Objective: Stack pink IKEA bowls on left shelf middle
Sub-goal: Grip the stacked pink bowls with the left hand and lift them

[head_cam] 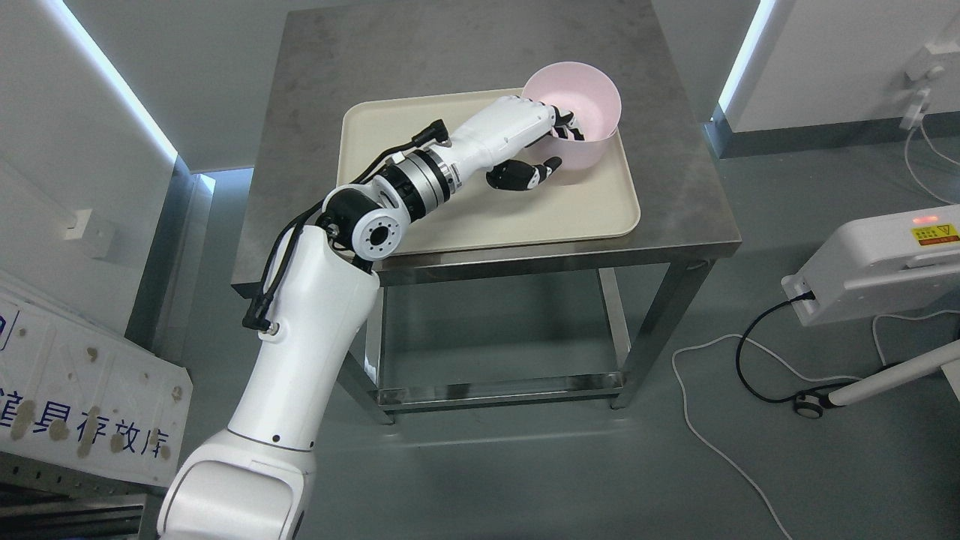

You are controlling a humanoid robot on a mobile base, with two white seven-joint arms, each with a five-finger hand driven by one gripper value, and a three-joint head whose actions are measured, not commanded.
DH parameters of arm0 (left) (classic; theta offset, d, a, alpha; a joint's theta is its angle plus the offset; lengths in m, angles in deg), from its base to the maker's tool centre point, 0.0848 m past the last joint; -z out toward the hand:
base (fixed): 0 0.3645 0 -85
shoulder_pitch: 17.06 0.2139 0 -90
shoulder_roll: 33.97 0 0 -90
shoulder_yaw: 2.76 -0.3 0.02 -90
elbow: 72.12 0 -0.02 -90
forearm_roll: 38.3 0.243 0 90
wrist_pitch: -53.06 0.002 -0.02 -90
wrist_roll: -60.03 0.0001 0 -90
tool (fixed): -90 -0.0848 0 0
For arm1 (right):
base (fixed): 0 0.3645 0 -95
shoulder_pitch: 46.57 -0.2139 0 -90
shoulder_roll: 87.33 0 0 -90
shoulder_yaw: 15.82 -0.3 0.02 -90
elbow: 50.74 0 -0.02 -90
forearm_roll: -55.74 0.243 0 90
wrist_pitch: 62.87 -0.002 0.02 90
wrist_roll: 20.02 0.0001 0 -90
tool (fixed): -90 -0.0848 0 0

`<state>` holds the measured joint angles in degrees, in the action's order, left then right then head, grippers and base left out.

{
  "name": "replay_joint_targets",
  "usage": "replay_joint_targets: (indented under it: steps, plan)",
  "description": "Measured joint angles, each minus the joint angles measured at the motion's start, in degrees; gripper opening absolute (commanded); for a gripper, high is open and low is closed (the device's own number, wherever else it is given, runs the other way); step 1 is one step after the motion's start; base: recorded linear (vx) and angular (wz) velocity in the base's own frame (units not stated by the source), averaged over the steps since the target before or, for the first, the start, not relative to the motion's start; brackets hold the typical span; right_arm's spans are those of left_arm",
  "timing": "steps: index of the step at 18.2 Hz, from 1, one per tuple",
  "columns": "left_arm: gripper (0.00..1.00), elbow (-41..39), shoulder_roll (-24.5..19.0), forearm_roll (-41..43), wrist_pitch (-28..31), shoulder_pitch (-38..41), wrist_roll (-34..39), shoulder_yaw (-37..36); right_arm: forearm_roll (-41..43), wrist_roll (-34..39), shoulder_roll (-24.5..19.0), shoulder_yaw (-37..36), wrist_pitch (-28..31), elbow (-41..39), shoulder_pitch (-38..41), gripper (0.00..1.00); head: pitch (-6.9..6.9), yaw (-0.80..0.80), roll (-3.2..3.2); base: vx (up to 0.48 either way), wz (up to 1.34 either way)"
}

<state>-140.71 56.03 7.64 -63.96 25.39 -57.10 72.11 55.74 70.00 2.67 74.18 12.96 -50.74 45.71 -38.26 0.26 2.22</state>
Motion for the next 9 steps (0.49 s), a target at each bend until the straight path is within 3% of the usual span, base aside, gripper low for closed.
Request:
replay_joint_targets:
  steps: [9]
  plan:
    - [0.02,-9.03,0.00,-14.03,-14.49,4.35,-9.81,12.51,0.00,0.00,0.00,0.00,0.00,0.00,0.00,1.00,0.00,0.00,0.00,-0.044,0.02]
